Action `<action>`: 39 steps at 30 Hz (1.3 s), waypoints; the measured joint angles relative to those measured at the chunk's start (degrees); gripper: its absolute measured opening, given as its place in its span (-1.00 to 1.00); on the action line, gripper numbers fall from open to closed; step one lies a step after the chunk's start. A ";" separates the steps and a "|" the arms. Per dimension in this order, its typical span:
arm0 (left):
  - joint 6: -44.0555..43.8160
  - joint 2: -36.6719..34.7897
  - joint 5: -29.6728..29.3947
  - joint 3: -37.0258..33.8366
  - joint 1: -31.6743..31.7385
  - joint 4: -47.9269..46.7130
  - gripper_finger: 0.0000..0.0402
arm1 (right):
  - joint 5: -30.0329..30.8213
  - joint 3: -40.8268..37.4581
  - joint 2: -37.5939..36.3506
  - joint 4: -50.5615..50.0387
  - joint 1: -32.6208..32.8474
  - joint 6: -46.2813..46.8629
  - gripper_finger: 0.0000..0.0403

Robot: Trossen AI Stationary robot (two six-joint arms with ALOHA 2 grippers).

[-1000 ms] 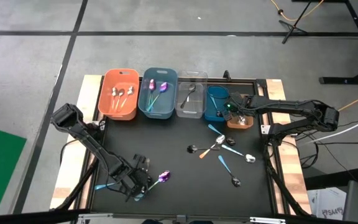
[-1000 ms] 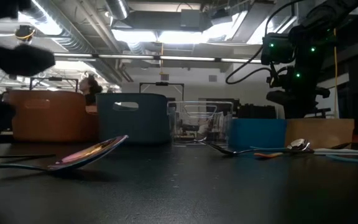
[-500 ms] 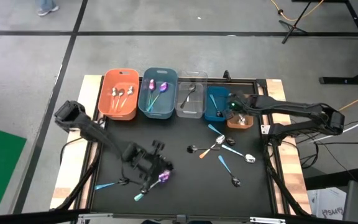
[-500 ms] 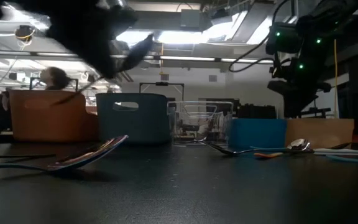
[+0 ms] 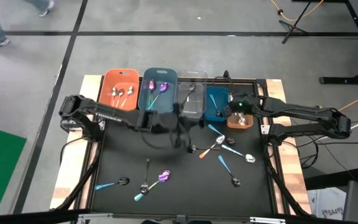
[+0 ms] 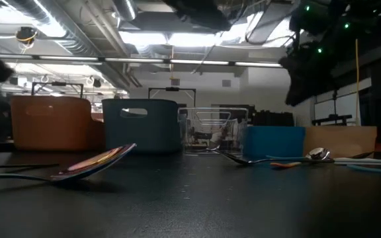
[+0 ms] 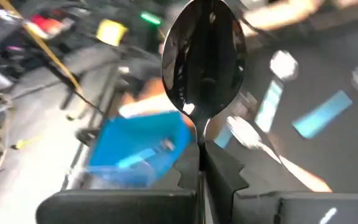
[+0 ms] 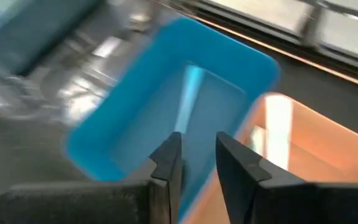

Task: Sort silverware by color (type)
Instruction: Put the black spoon into the transparent bin

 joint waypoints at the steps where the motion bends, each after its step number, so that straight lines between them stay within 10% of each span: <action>1: -0.12 0.00 0.16 0.02 1.41 2.23 -0.97 | -0.02 0.00 0.00 1.42 1.20 0.00 -0.56; 18: -14.14 1.31 11.40 0.02 21.54 10.52 -0.97 | 3.65 0.02 0.00 10.08 14.87 0.00 -0.56; 39: -16.91 19.18 12.08 -0.02 27.35 13.96 -0.95 | 5.16 0.02 0.02 9.87 15.04 0.02 -0.56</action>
